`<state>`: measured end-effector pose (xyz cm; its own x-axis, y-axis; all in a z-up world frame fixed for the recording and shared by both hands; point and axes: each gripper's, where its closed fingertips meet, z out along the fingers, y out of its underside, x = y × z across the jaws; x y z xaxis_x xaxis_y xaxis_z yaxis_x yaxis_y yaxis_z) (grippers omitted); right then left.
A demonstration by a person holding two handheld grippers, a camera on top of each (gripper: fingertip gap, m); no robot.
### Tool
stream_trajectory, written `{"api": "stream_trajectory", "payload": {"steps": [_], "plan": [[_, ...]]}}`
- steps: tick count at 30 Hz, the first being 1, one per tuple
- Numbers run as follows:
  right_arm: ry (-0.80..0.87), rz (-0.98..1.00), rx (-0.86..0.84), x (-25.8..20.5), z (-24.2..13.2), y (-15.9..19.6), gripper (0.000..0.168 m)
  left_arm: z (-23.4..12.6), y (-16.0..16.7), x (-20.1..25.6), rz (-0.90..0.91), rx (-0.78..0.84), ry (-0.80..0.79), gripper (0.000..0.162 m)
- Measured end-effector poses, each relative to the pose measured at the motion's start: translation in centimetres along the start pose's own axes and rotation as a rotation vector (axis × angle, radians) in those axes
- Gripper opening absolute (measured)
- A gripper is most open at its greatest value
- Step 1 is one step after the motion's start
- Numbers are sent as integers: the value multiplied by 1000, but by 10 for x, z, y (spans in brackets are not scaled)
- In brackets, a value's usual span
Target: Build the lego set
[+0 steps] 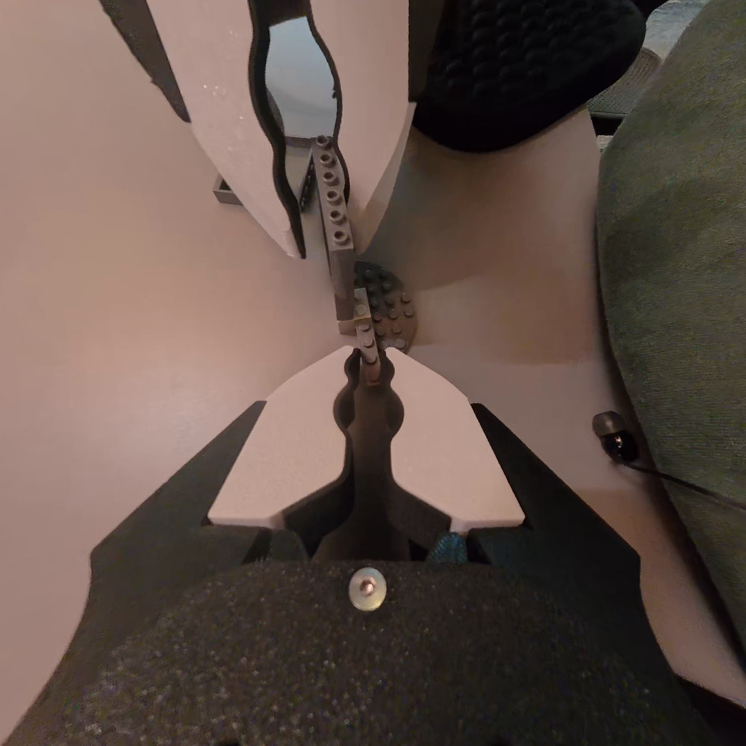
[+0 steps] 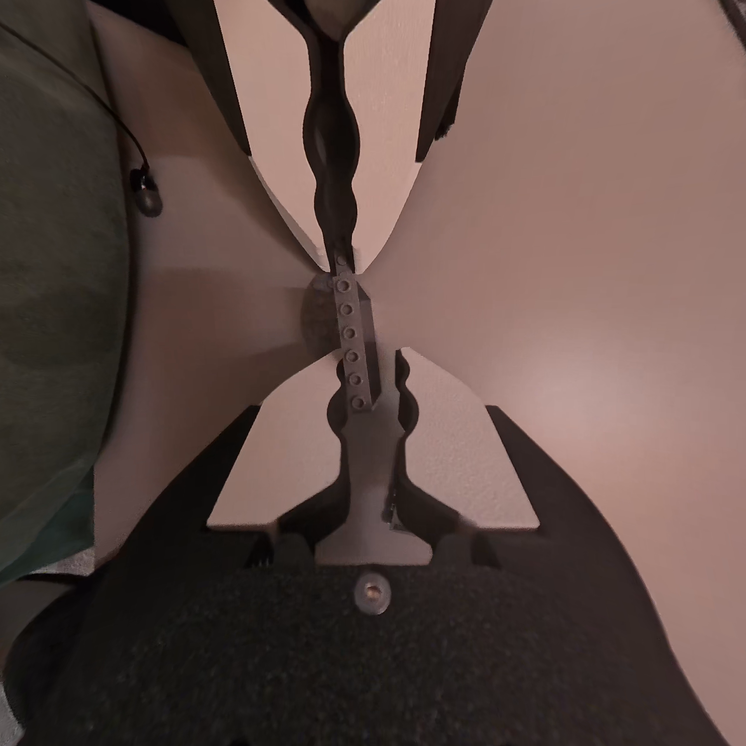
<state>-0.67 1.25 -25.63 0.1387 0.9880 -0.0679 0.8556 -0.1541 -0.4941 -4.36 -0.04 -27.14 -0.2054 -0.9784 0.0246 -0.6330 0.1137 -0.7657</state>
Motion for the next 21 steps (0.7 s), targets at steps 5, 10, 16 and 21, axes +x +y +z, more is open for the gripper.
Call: {"api": "stream_trajectory", "payload": {"steps": [5,10,16,21], "plan": [[-56,-41,-60,-3,9,5,22,0,0,-1,-4,1,-3,9],[-52,-66,-91,-6,18,9,21,0,0,0,-4,0,-1,9],[-51,-48,-82,-5,20,7,11,0,0,1,-1,1,5,9],[-57,-28,-51,-4,20,7,8,-1,0,1,-2,4,-1,9]]}}
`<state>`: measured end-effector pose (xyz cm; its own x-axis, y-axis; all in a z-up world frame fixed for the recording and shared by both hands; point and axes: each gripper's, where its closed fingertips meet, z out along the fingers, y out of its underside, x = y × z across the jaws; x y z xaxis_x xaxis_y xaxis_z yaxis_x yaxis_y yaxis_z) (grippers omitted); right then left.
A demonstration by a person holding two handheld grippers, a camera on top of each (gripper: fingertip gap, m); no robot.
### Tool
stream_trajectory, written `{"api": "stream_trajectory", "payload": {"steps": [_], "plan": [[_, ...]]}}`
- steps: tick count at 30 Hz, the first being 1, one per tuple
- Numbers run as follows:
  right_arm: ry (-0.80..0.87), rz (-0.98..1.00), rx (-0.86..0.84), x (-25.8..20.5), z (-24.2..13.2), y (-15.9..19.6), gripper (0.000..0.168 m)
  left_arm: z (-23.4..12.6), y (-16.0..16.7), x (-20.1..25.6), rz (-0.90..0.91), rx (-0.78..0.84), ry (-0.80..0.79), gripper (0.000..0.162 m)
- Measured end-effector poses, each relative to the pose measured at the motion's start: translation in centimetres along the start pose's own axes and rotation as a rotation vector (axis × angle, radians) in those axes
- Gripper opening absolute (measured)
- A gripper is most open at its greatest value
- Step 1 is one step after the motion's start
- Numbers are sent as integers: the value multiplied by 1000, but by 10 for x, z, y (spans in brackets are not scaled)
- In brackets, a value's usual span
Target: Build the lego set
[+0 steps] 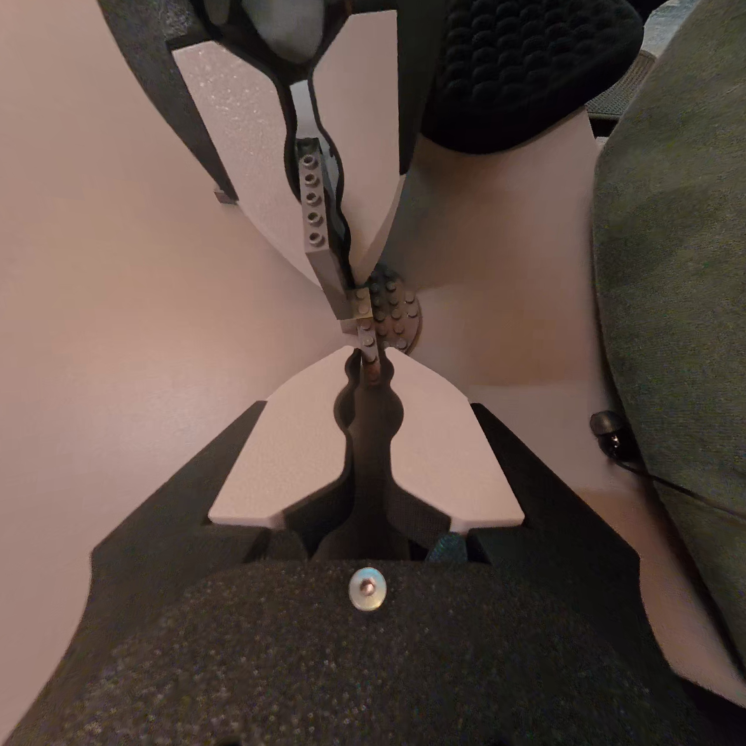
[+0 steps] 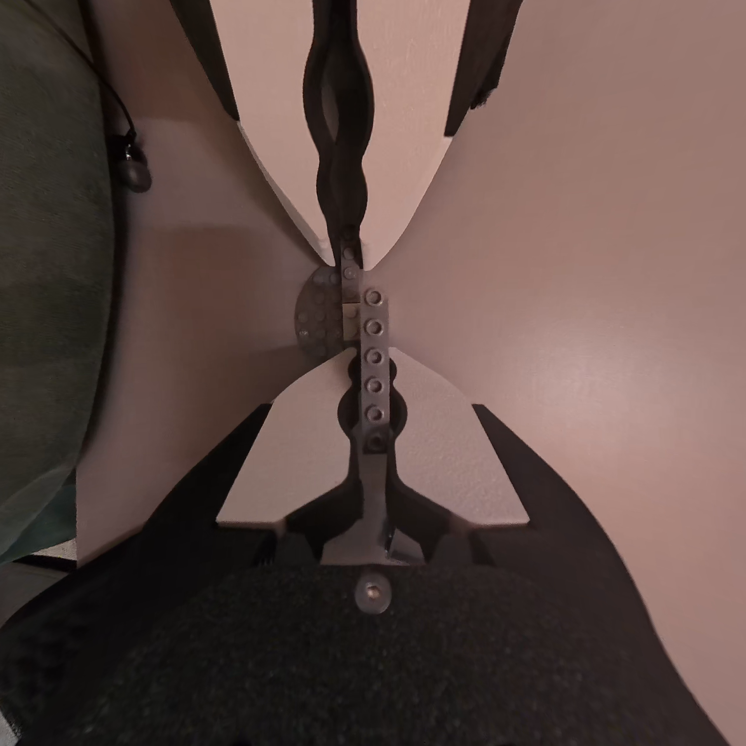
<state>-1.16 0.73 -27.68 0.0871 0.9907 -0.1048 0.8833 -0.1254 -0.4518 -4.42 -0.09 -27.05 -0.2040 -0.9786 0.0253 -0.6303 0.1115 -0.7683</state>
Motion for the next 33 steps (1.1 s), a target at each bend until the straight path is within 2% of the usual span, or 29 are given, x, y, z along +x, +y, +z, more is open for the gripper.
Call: {"api": "stream_trajectory", "payload": {"steps": [3,6,12,15,17,22,33], "plan": [[29,13,30,0,-2,1,8,-5,-5,0,-10,37,9,10],[70,54,148,1,-14,-4,8,-21,-24,-6,-53,174,10,16],[229,91,569,11,-74,-32,8,-59,-65,-20,-115,500,-8,23],[206,78,781,2,-100,-51,8,-56,-72,-21,-74,528,-51,23],[181,59,864,-5,-108,-61,8,-54,-80,-18,-27,542,-82,22],[134,11,906,-16,-106,-70,8,-64,-107,-5,33,667,-84,18],[88,23,830,-19,-102,-66,8,-61,-105,2,-5,696,-21,16]]}}
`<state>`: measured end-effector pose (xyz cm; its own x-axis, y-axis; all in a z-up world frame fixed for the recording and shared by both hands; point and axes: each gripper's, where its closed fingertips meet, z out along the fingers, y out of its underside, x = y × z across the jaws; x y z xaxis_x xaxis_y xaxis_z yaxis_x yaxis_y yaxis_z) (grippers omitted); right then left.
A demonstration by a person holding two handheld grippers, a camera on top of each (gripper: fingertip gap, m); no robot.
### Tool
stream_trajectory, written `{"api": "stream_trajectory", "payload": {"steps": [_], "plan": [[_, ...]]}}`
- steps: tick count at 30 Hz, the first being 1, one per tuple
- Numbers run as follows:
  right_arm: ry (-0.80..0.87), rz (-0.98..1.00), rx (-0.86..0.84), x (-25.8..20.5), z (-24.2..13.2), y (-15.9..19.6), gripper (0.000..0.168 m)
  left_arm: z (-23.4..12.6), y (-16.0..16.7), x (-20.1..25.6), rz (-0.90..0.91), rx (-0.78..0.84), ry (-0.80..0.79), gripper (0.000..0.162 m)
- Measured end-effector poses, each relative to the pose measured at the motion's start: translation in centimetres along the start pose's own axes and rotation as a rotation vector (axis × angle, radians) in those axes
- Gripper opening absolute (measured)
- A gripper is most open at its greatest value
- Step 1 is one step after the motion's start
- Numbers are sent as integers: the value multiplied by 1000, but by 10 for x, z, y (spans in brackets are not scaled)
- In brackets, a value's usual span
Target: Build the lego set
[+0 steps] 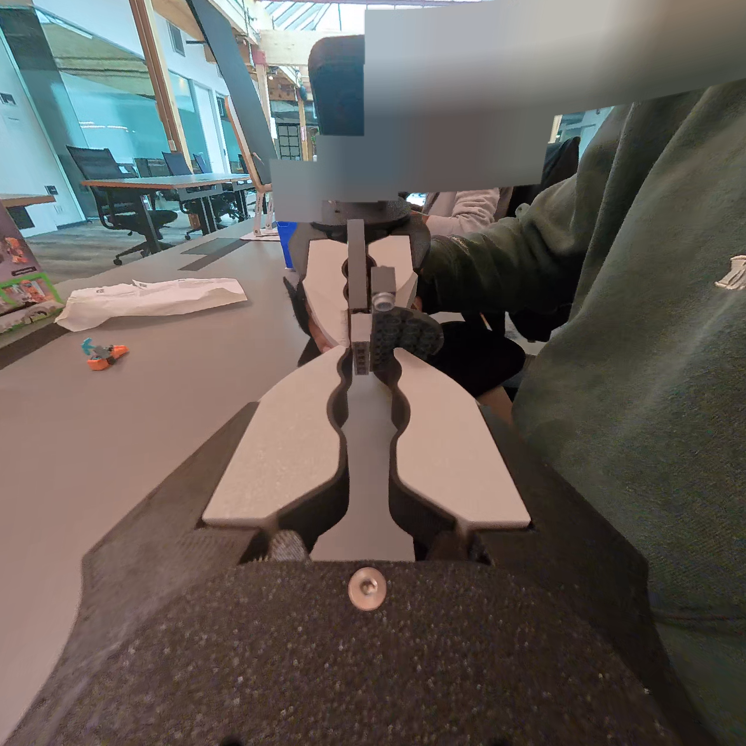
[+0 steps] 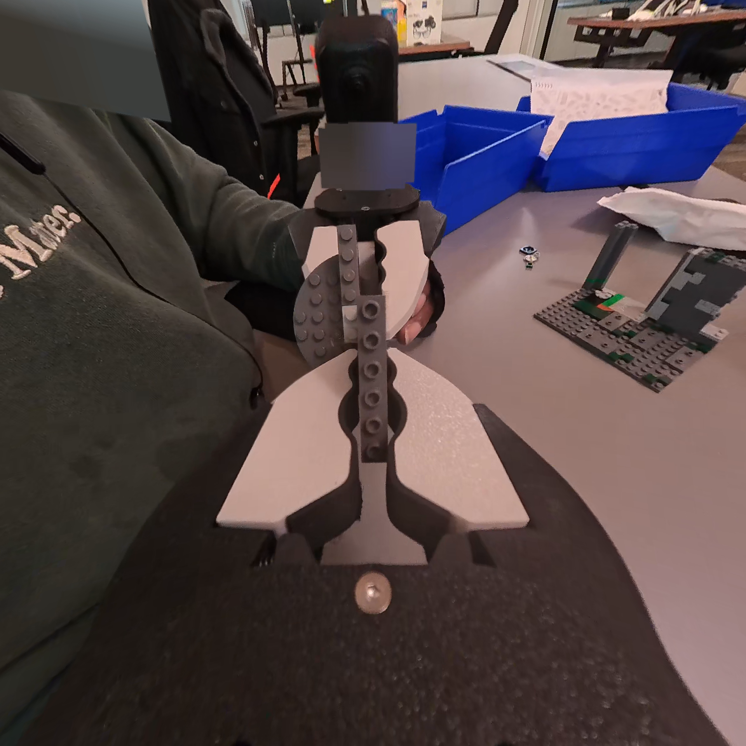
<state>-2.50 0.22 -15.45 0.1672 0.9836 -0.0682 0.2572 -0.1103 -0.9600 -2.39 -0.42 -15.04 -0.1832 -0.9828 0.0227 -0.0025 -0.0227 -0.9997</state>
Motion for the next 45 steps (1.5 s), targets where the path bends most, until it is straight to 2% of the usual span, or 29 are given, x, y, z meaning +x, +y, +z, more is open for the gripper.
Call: {"api": "stream_trajectory", "payload": {"steps": [9,19,27,34,38,45], "plan": [[-7,3,-147,3,4,3,7,-2,5,-3,-101,13,23,11],[10,35,-183,9,8,25,6,-1,28,-8,-82,-107,1,12],[82,71,-138,18,9,22,5,-2,24,-12,-138,-79,-7,22],[198,122,-93,30,10,13,5,-3,12,-11,-193,-3,11,52],[268,144,-83,33,14,8,5,-4,9,-21,-159,6,-70,44],[277,78,-84,32,16,3,6,-8,6,-20,-110,9,-62,43]]}}
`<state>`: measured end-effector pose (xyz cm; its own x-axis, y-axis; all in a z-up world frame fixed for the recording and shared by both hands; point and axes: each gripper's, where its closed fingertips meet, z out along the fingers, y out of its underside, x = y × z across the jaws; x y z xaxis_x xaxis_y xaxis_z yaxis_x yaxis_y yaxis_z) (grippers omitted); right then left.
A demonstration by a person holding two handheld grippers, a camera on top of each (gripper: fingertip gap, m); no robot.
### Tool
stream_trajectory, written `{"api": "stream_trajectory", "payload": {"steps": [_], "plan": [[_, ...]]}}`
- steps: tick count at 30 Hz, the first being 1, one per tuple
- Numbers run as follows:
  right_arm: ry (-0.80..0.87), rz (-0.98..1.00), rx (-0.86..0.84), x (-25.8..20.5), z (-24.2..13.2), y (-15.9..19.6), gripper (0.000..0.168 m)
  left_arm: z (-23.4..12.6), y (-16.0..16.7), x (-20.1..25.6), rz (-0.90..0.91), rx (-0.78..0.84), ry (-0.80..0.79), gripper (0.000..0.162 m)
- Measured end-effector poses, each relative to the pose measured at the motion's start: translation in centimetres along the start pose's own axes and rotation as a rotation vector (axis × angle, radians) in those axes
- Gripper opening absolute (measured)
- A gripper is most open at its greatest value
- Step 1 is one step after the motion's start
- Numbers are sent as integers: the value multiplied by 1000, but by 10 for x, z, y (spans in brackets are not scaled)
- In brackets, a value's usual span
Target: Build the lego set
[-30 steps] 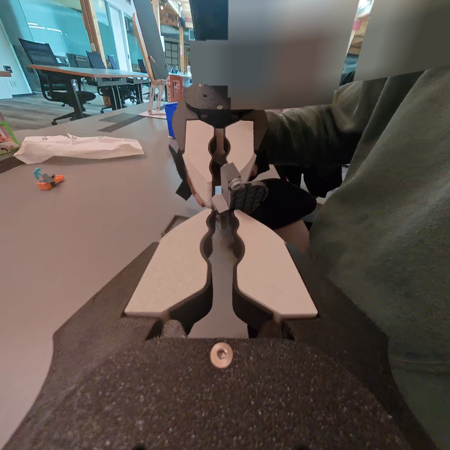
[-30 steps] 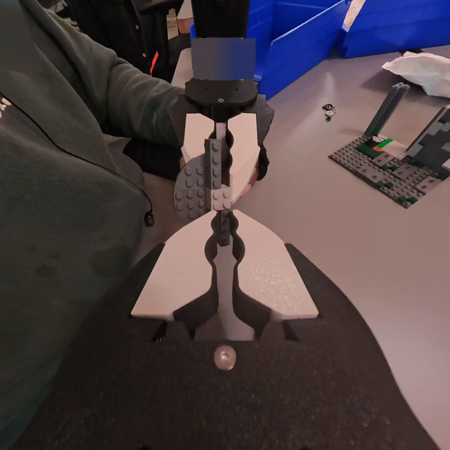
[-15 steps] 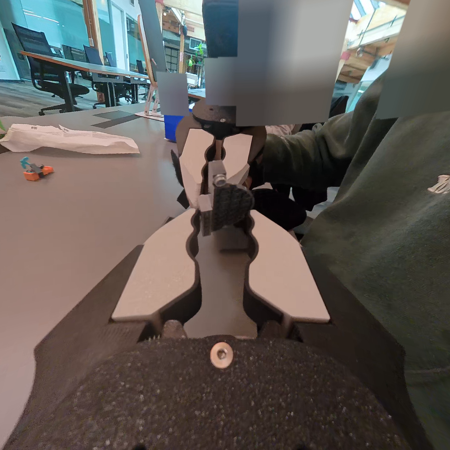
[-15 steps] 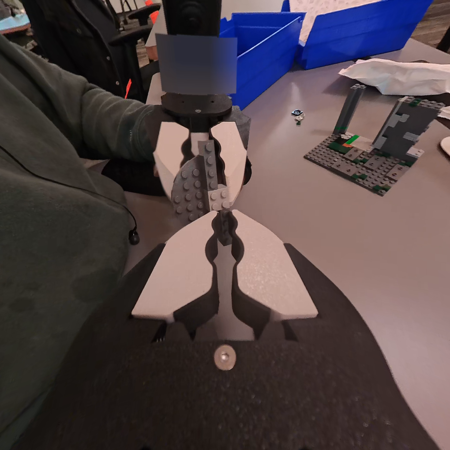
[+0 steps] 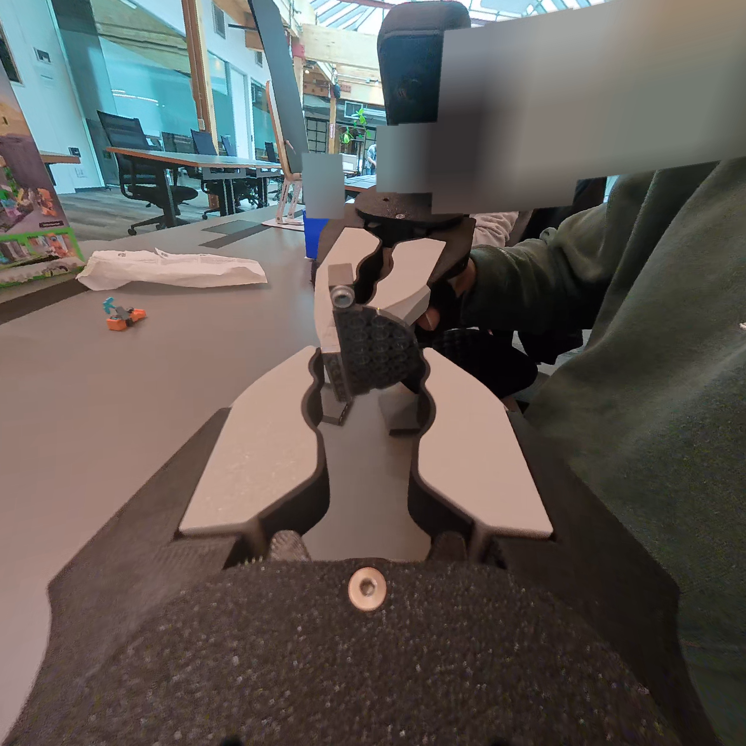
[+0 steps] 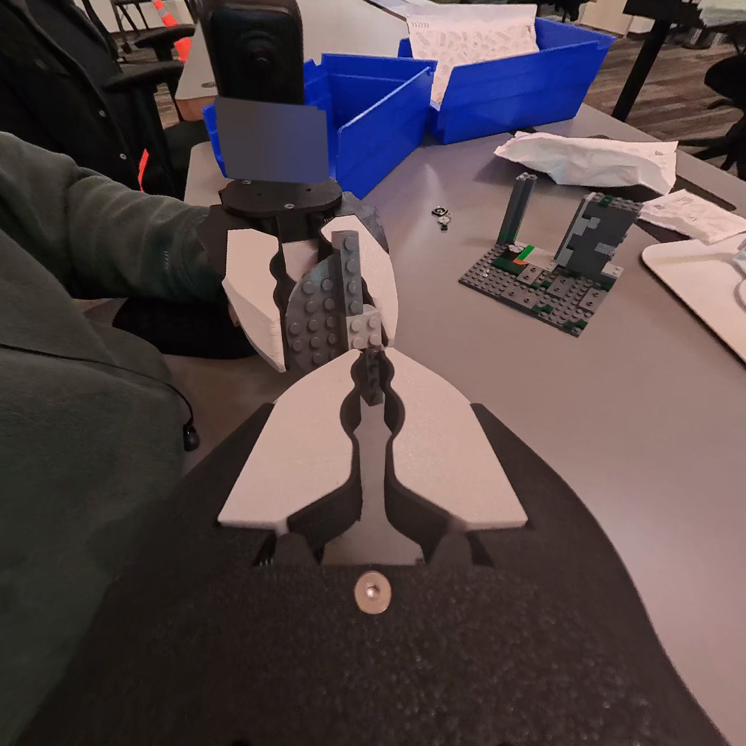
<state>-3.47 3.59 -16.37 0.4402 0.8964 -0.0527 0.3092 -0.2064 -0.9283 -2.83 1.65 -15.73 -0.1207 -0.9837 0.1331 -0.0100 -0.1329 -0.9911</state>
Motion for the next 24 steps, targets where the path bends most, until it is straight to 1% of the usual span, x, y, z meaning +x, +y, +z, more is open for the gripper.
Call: {"api": "stream_trajectory", "payload": {"steps": [3,7,10,13,15,16,17,20,24], "plan": [[-31,-32,22,0,-6,-7,6,-1,-2,0,-10,7,3,43],[-72,-81,40,2,-16,-21,13,-3,-2,-3,-20,4,0,43],[-97,-138,34,2,-16,-28,17,-2,-1,-1,-10,-5,7,43],[-151,-180,9,-1,-11,-28,18,-2,-1,2,-2,-11,16,43],[-178,-201,-2,-4,-7,-27,15,-2,-1,4,3,-14,21,43],[-185,-216,-10,-4,-5,-25,5,-2,-1,4,6,-15,22,43],[-189,-229,-6,-4,-5,-26,0,-2,-1,4,8,-17,22,43],[-209,-217,23,-3,-9,-32,0,-3,-1,3,7,-18,21,43],[-136,-209,-6,18,-17,-28,0,-4,-2,3,3,-15,22,43]]}}
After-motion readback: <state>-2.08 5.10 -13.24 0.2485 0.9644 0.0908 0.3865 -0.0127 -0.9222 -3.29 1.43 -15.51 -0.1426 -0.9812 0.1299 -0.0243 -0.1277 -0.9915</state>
